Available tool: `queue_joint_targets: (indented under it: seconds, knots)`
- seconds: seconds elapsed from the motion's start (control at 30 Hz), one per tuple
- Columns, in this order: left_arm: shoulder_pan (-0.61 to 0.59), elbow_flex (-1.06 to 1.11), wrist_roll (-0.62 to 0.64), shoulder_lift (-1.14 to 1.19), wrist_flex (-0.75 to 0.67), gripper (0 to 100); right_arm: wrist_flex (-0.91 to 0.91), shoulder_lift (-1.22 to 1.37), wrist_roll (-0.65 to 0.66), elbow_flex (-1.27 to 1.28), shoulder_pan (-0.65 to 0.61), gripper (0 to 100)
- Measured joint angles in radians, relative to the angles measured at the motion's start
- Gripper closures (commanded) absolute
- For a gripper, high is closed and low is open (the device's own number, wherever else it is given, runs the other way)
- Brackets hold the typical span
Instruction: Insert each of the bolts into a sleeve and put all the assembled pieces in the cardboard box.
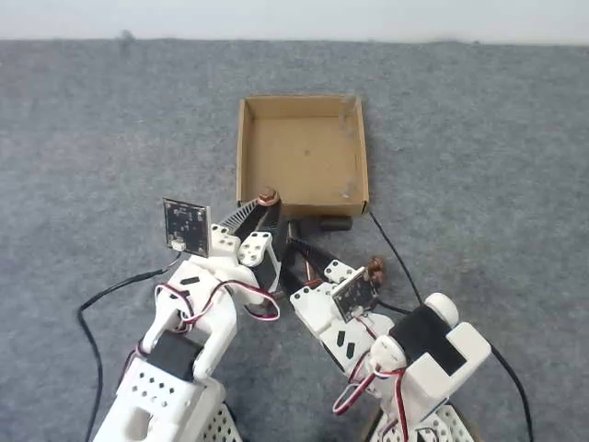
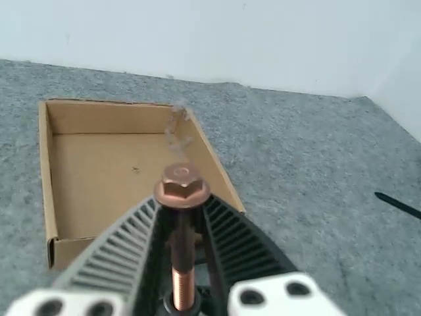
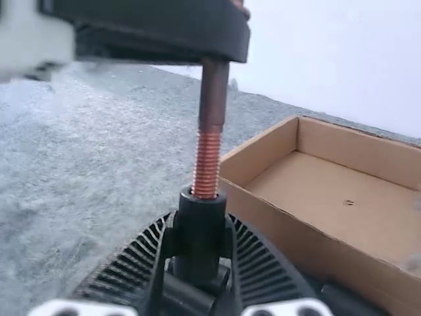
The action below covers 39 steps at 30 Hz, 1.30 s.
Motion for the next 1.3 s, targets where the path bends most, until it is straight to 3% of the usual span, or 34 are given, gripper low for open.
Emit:
queue_joint_targets:
  seconds: [0.77,0.97,1.3]
  knots:
    - [0.031,0.117,0.000,-0.002,-0.014,99,0.000,0.000,0.011,0.000,0.008,99.2]
    - [0.051,0.199,0.006,0.000,-0.101,99,0.000,0.000,0.011,0.000,0.021,99.2]
    - [0.046,0.201,0.008,0.000,-0.123,95,0.000,0.000,0.011,0.000,0.037,99.2]
